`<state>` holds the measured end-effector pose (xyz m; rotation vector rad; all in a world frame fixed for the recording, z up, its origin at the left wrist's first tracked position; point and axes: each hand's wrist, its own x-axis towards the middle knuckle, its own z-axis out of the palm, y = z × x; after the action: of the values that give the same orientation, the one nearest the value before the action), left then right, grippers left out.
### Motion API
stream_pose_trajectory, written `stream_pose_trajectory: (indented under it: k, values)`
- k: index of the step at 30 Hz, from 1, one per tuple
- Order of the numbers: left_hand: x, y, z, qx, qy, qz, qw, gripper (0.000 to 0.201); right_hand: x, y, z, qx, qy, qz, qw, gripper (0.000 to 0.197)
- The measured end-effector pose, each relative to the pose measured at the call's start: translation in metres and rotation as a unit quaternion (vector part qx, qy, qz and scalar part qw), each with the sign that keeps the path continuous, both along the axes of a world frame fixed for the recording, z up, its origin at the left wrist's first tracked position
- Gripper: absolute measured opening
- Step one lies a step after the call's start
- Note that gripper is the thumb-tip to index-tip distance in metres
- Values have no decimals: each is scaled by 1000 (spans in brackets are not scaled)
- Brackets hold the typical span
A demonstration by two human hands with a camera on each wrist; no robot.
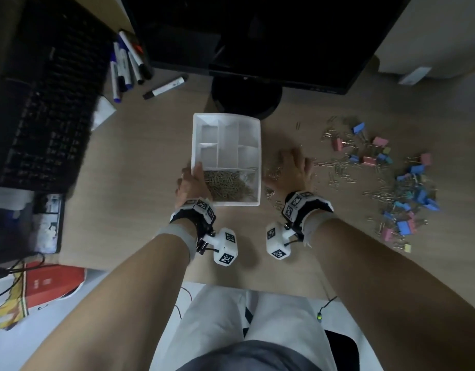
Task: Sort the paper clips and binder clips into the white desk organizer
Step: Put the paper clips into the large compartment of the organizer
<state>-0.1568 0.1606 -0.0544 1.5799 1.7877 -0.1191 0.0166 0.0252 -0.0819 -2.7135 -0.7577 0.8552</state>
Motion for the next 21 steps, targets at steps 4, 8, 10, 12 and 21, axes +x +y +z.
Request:
stream_pose_trajectory:
  k: [4, 8, 10, 12, 21]
  values:
    - [3, -2, 8, 0, -3, -11, 1000, 64, -4, -7, 4, -12, -32, 44, 998, 77]
    - [-1, 2, 6, 13, -28, -29, 999, 60, -14, -8, 2, 44, -36, 43, 997, 42]
    - [-5, 0, 1, 21, -36, -35, 999, 62, -18, -17, -4, 54, -44, 37, 997, 25]
    - [-6, -3, 0, 31, -41, -36, 998, 64, -20, -24, -4, 59, -34, 23, 997, 19]
    - [-11, -20, 1, 19, -34, -42, 998, 65, -4, -45, 14, 66, -1, -116, 991, 16]
